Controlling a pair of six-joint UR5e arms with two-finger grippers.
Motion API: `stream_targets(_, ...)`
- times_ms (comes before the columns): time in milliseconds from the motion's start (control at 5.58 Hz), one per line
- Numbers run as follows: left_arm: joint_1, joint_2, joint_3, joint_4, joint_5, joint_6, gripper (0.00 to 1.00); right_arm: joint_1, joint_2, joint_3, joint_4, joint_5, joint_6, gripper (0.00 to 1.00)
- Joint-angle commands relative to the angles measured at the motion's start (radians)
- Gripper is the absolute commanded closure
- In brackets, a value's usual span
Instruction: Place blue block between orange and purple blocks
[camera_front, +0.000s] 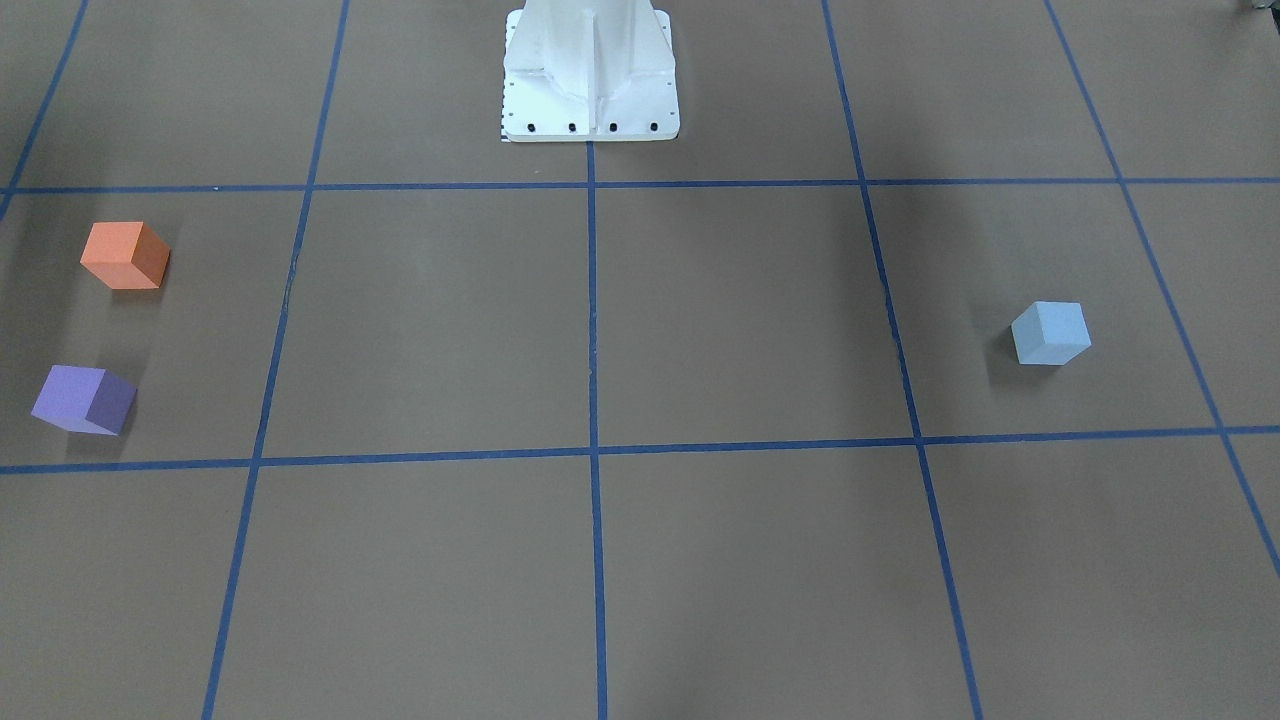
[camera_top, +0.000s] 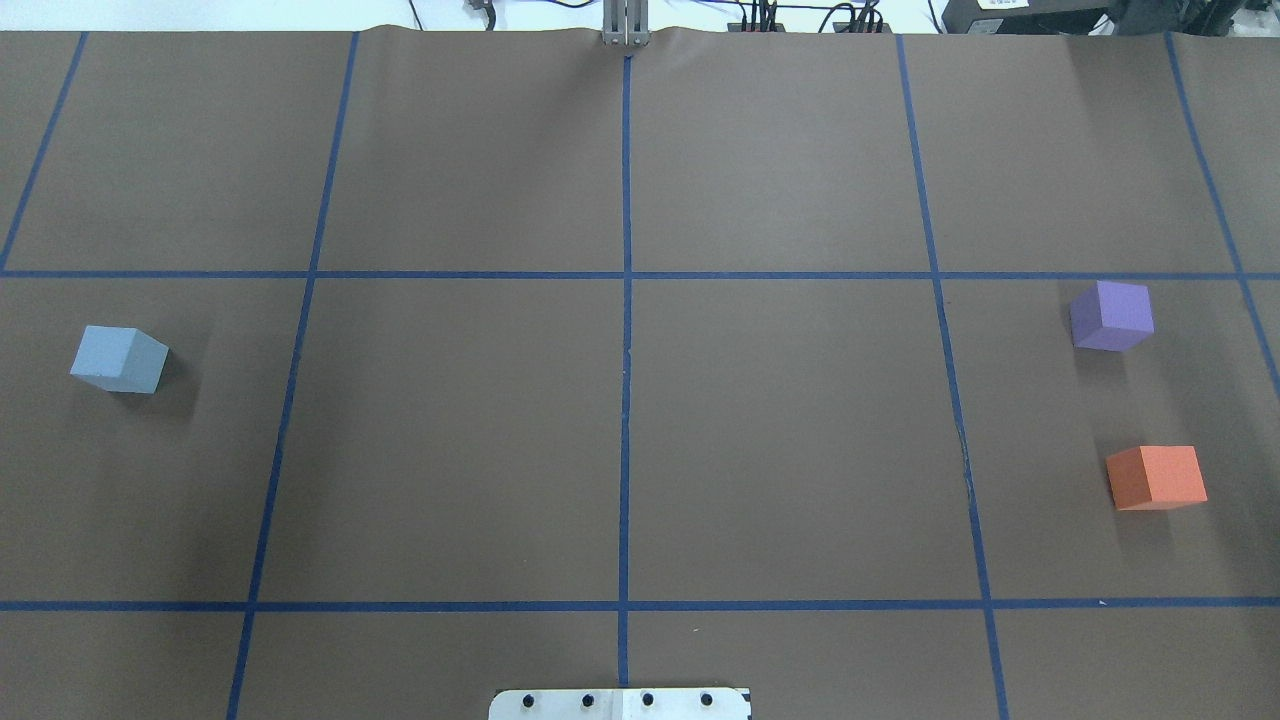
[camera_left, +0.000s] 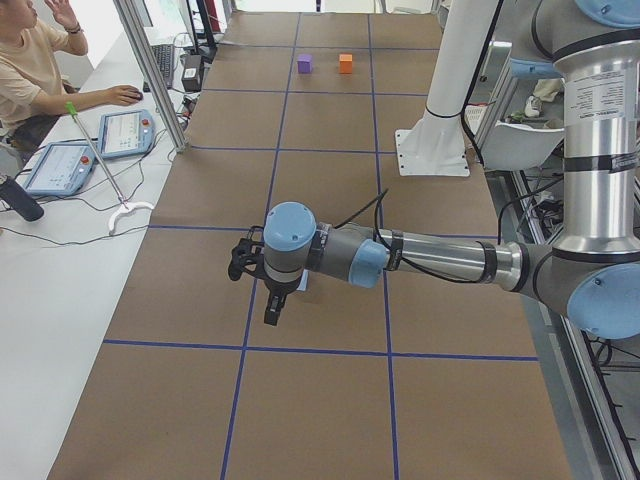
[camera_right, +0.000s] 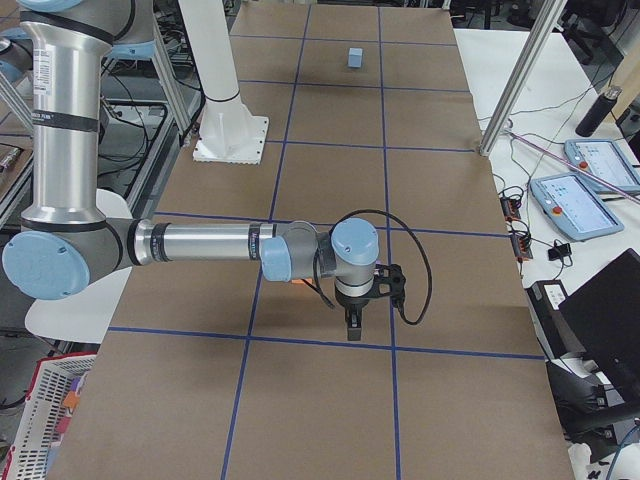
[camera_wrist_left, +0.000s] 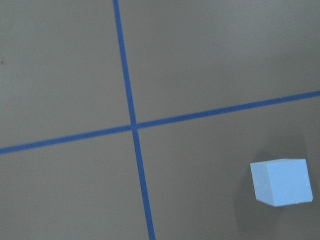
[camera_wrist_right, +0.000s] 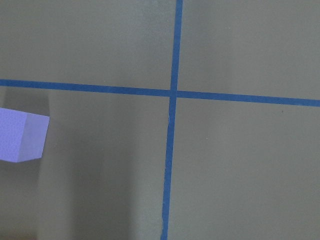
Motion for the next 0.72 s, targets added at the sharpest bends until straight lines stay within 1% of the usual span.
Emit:
stream_targets(0, 0.002, -0.030, 0.045, -0.136, -0.006, -0.083, 0.00, 0.000, 0.000, -0.017, 0.086, 0.000, 0.002, 0.00)
stream_targets(179, 0.032, -0.030, 0.049, -0.210, -0.006, -0.190, 0.00, 0.000, -0.006, -0.020, 0.089, 0.004, 0.003, 0.00)
stream_targets(358, 0.098, -0.030, 0.051, -0.257, -0.009, -0.225, 0.00, 0.000, -0.011, -0.020, 0.091, 0.006, 0.003, 0.00)
stream_targets(538, 0.176, -0.033, 0.051, -0.277, 0.002, -0.272, 0.00, 0.000, -0.013, -0.020, 0.091, 0.006, 0.003, 0.00)
